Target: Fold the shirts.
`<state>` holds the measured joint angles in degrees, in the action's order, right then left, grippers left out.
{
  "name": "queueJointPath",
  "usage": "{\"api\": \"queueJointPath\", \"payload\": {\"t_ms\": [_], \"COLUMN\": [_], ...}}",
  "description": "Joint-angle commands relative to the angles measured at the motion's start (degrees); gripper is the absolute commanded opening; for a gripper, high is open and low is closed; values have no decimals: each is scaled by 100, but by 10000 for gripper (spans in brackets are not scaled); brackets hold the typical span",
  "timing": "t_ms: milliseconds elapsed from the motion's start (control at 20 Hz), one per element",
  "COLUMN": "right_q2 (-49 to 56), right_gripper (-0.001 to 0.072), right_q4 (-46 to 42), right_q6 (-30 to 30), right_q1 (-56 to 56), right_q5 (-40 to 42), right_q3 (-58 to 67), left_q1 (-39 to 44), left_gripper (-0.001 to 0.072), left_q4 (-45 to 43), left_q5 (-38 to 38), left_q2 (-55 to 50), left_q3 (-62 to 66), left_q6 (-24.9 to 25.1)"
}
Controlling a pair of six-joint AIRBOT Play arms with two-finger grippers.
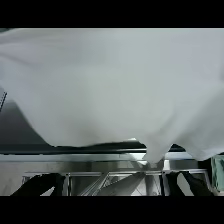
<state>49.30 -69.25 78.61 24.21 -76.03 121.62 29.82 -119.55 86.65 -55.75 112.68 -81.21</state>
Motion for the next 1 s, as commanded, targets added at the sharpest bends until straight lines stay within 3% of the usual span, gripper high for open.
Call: {"api": "queueJointPath", "payload": {"t_ms": [0,200,400,600,800,950], "right_q2": [614,1488,2597,3650,4002,4004], "right_gripper": [21,22,23,22,22,22], "right_q4": [133,-195,-22,28,28,31], "right_q6": [96,92,90,-144,-92,37], "right_q1": [-33,-391,-651,-1272,-1687,-1711], "right_q5": [-111,234,944,1808,2761,2791], "right_q3": [-1025,-2697,-3707,-3718,-3718,-3713], "left_q1": [-662,-1961,-2398,-2409,-2413,-2417], "left_gripper": [15,15,15,15,15,15], "left_q4": [540,2181,2946,3058,2726,2450], "left_q5": [-319,-1462,-1731,-1751,-1617,-1602], "left_q2": [-610,-1622,-2780,-3818,-4382,-4433], "left_q3": [-850,-1709,-1906,-1572,-988,-898], "left_q6": [24,186,544,553,367,293]}}
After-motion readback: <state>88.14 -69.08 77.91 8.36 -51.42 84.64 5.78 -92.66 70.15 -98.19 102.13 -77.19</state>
